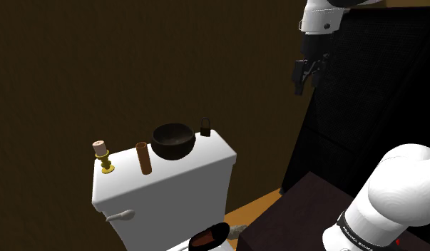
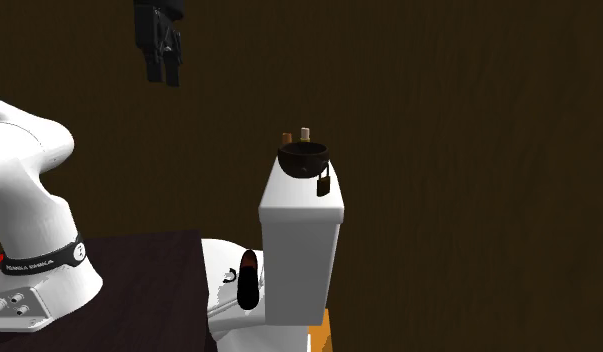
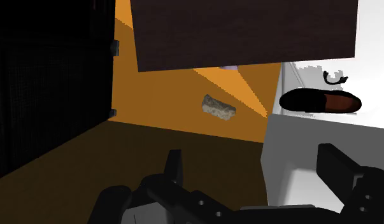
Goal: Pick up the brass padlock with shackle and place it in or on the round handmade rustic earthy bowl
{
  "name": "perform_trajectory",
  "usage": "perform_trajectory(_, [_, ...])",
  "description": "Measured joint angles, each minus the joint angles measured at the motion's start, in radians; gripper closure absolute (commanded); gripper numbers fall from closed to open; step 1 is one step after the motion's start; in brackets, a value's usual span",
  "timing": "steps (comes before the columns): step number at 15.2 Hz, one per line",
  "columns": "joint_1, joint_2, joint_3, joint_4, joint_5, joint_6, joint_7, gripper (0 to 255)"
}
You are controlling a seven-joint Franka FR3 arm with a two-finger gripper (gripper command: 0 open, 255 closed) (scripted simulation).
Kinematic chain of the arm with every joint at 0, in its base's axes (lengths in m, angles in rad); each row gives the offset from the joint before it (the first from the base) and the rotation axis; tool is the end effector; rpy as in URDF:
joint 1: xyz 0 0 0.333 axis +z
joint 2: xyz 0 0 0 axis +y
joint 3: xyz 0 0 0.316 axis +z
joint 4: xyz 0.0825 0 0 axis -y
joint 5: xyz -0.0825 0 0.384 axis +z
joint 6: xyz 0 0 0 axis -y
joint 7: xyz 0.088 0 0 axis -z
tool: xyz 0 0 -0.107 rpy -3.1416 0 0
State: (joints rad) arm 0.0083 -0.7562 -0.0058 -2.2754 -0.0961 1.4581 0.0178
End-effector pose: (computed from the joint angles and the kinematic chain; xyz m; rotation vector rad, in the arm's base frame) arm 0.3037 -0.0110 0.6100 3.0476 -0.0327 -0.0916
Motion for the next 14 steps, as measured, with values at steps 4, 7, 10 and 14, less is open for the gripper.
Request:
perform_trajectory(4, [0.002,0.019,0.027,-0.041,0.019,0.078,0.052,0])
perform_trajectory(7, [0.003,0.051,0.06,-0.087,0.037,0.184,0.118,0])
perform_trajectory(10, [0.005,0.099,0.103,-0.115,0.056,0.292,0.194,0])
perform_trajectory(14, [-0.003,0.197,0.148,-0.14,0.06,0.455,0.284,0])
